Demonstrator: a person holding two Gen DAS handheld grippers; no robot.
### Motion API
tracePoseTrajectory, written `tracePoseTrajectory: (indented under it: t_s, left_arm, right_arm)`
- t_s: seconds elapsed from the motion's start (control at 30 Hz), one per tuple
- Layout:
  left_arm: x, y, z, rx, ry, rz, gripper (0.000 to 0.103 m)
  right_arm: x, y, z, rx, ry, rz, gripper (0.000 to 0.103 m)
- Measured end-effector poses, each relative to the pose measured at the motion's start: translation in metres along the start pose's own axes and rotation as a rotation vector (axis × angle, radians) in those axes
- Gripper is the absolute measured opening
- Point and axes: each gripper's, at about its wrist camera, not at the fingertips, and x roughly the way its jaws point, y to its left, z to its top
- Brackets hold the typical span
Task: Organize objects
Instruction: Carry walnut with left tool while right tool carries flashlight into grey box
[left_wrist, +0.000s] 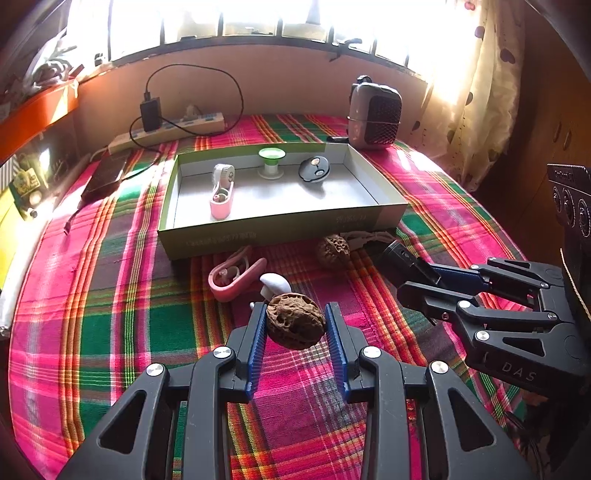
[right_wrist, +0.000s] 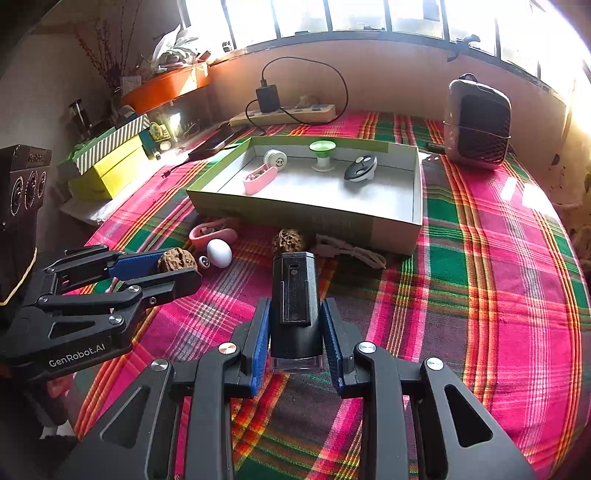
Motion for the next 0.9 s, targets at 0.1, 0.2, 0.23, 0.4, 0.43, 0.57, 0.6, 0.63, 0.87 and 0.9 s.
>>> tracePoseTrajectory:
  t_s: [0.1,0.2,0.23,0.4,0.43,0.57,0.6,0.63,0.87,0.9]
  left_arm:
    - [-0.002,0.004,0.004,-0.006,-0.008,-0.001,0.029]
    - [-0.003,0.007,0.008,-0.007,-0.012,0.002,0.029]
    - [-0.003,0.008,0.010,-0.011,-0.012,-0.001,0.029]
    - [-0.003,0.012,0.017,-0.013,-0.023,0.000,0.029]
    - [-0.003,0.012,0.018,-0.013,-0.024,-0.002,0.029]
    - [-0.007,0.014,0.018,-0.022,-0.037,-0.067,0.029]
    - [-0.007,0.014,0.018,-0.019,-0.038,-0.065,0.029]
    - [-0.006,0.014,0.018,-0.015,-0.034,-0.058,0.029]
    - [-0.005,0.018,0.025,-0.014,-0.035,-0.053,0.029]
    - [-0.004,0.018,0.027,-0.015,-0.037,-0.054,0.029]
  right_arm:
    - [-0.004,-0.003,0.005,0.019,-0.013,-0.004,0.029]
    - [-0.006,-0.006,0.009,0.030,-0.022,-0.014,0.029]
    - [-0.006,-0.006,0.010,0.032,-0.022,-0.017,0.029]
    - [-0.005,-0.011,0.018,0.048,-0.026,-0.026,0.029]
    - [-0.006,-0.011,0.019,0.050,-0.029,-0.026,0.029]
    - [-0.008,-0.013,0.023,0.051,-0.040,-0.029,0.029]
    - [-0.007,-0.013,0.024,0.052,-0.041,-0.032,0.029]
    - [-0.006,-0.013,0.025,0.052,-0.041,-0.036,0.029]
    - [-0.001,-0.016,0.030,0.059,-0.037,-0.035,0.029]
    - [0.000,-0.016,0.032,0.061,-0.037,-0.037,0.029]
